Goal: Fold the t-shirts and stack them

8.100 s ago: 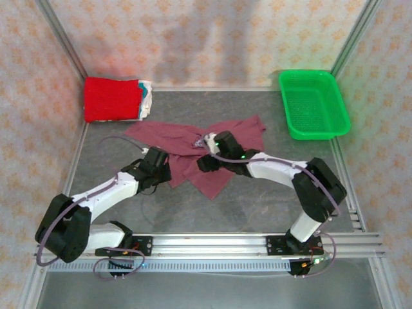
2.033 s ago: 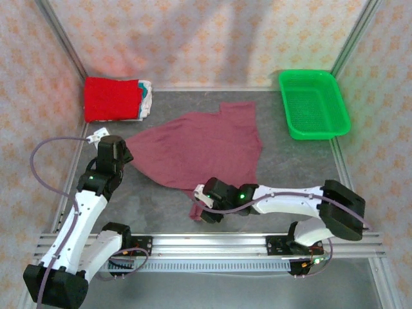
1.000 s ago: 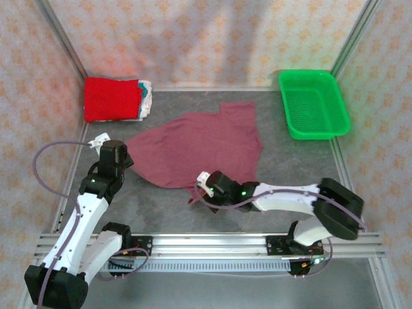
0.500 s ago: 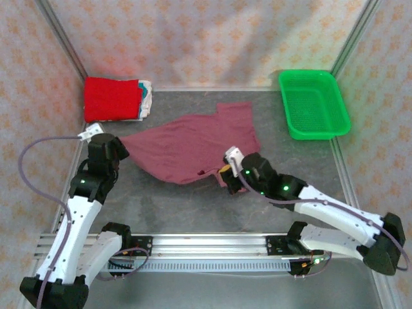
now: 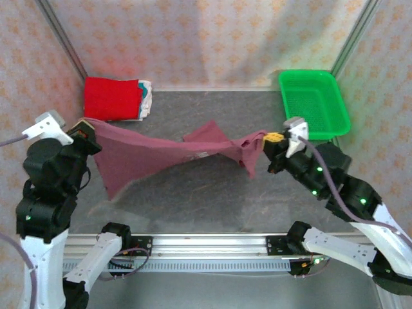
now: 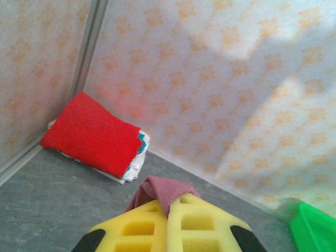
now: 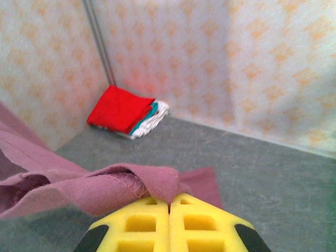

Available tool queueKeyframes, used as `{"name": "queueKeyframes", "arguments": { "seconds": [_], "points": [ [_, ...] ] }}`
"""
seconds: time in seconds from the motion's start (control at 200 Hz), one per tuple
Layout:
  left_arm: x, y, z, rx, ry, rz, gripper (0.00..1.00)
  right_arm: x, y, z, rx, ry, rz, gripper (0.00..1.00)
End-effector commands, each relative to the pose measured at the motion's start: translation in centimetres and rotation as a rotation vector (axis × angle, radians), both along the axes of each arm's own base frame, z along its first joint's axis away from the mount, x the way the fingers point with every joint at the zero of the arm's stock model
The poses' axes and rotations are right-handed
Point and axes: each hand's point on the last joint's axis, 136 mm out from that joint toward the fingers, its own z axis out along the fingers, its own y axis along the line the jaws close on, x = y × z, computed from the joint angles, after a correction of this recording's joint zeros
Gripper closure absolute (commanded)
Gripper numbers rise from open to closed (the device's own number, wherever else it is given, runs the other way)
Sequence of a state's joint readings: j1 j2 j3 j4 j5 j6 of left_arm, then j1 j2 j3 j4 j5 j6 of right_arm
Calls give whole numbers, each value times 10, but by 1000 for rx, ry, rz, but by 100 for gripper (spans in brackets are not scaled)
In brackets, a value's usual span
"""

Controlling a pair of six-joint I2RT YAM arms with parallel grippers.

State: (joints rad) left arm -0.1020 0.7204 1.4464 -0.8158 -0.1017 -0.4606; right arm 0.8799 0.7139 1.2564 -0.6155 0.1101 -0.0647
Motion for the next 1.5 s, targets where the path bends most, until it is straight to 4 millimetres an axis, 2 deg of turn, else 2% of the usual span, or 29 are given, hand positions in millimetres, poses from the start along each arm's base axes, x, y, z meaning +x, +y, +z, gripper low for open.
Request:
{"name": "queueKeyframes", "arguments": {
  "seconds": [0.0, 0.15, 0.24, 0.3, 0.4, 0.525, 0.641, 0.696, 0.776, 0.836, 0.886, 0.996, 1.016, 1.031, 1.081, 1.101, 1.116, 1.141, 1.156, 1.176, 1.221, 1.241, 1.326, 1.366, 1.376, 1.386, 1.411, 1.496],
  "points": [
    [-18, -10, 2, -13, 24, -69, 100, -8, -32, 25, 19, -34, -87, 100],
    [-37, -16, 34, -47, -58, -113, 100, -12, -43, 50, 25, -58, -108, 100],
    [-39, -27, 53, -86, -93, -176, 100, -9, -56, 67, 38, -77, -178, 100],
    [-35, -31, 58, -103, -93, -194, 100, -4, -65, 80, 44, -103, -239, 100],
    [-13, -28, 47, -99, -31, -163, 100, 9, -67, 92, 2, -128, -314, 100],
    [32, -25, 2, -136, 131, -100, 100, 41, -49, 91, -117, -133, -391, 100],
    [71, -23, -39, -124, 260, -54, 100, 88, -30, 74, -117, -29, -385, 100],
    [88, -22, -52, -108, 291, -41, 100, 116, -33, 63, -80, 26, -392, 100],
    [115, -16, -74, -64, 342, -5, 100, 165, -26, 34, -75, 109, -389, 100],
    [140, -14, -98, -55, 401, 7, 100, 199, -18, 14, -68, 143, -377, 100],
    [163, -13, -123, -61, 460, 10, 100, 229, -15, -5, -67, 177, -377, 100],
    [219, -2, -180, -35, 575, 21, 100, 304, -14, -60, -67, 294, -374, 100],
    [230, -1, -191, -27, 596, 23, 100, 318, -15, -70, -67, 312, -374, 94],
    [239, 1, -198, -23, 608, 25, 95, 328, -16, -77, -69, 325, -380, 87],
    [267, 7, -217, 6, 655, 30, 64, 362, -24, -94, -63, 353, -415, 60],
    [278, 10, -223, 18, 679, 37, 54, 374, -26, -100, -63, 368, -420, 52],
    [286, 12, -228, 28, 698, 42, 48, 381, -28, -110, -70, 390, -426, 49],
    [298, 13, -230, 41, 726, 37, 43, 393, -30, -106, -64, 390, -432, 45],
    [306, 13, -241, 50, 765, 35, 40, 398, -32, -103, -61, 390, -436, 44],
    [312, 15, -244, 58, 794, 40, 38, 405, -34, -106, -67, 403, -448, 43],
    [321, 17, -247, 64, 838, 53, 37, 411, -36, -102, -71, 413, -457, 38],
    [322, 18, -247, 62, 849, 64, 37, 409, -35, -93, -65, 404, -446, 36],
    [312, 11, -240, 39, 805, 60, 38, 388, -22, -82, -68, 436, -377, 32],
    [300, 5, -237, 28, 762, 52, 38, 374, -17, -90, -99, 485, -358, 31],
    [297, 4, -243, 24, 766, 48, 38, 370, -16, -93, -109, 498, -353, 31],
    [293, 2, -235, 18, 735, 44, 38, 366, -15, -96, -118, 509, -349, 31],
    [285, -2, -231, 4, 697, 37, 38, 356, -9, -105, -143, 537, -339, 30],
    [250, -14, -253, -20, 688, 15, 38, 321, 2, -132, -165, 546, -325, 30]
  ]
}}
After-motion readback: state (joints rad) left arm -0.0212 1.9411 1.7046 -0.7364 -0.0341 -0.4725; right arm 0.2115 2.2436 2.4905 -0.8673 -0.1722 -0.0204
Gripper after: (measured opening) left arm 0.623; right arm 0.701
